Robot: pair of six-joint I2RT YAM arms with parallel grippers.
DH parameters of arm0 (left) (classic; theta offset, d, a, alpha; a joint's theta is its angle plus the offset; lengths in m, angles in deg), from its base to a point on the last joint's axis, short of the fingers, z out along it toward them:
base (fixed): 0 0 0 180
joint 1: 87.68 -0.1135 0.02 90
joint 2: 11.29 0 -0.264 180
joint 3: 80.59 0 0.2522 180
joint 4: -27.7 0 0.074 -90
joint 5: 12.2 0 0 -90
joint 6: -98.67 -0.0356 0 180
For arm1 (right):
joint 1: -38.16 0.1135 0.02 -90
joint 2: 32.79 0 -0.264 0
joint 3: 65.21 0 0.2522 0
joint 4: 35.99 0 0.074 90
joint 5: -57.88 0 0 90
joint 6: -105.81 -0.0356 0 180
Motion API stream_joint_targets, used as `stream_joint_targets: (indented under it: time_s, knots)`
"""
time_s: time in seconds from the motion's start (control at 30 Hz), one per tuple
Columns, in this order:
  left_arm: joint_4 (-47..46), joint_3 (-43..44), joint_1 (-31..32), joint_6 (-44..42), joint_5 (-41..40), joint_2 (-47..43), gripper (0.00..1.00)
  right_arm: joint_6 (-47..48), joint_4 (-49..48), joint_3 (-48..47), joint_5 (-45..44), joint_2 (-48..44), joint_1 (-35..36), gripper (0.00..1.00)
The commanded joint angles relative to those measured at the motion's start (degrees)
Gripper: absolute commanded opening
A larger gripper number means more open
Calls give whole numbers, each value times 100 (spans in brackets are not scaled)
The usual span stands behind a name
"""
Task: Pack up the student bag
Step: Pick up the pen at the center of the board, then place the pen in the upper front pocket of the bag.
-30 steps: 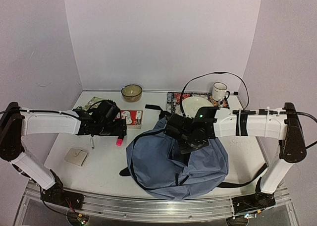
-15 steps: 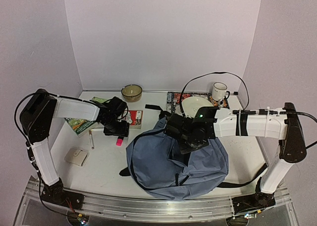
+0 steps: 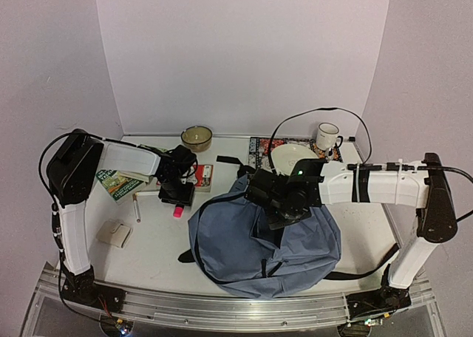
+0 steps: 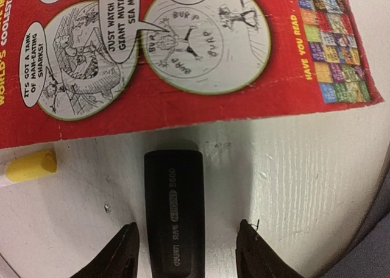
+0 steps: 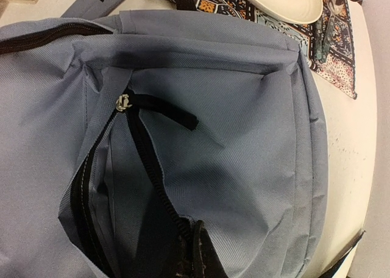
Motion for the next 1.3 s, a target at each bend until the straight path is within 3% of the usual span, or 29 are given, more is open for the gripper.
stream_joint_targets:
  time_s: [0.0, 0.17, 0.4, 0.63, 0.87, 1.27]
  knots:
    - [306, 213, -35, -76, 76, 184, 50, 14, 277, -141, -90, -195, 1, 0]
    - [327, 90, -35, -71, 190, -103, 33, 8, 259, -145, -97, -221, 3, 0]
    - [305, -112, -34, 172, 505, -990, 22, 41, 184, -210, -77, -240, 5, 0]
    - [-423, -850, -26, 856, 1734, -2152, 10, 23, -9, -219, 29, -252, -2, 0]
    - [-1342, -1766, 190, 1780, 2560, -3243, 10, 11, -223, -263, 177, -284, 1, 0]
    - [-3308, -2820, 1620, 3430, 2481, -3707, 10, 23, -678, -262, 542, -404, -1, 0]
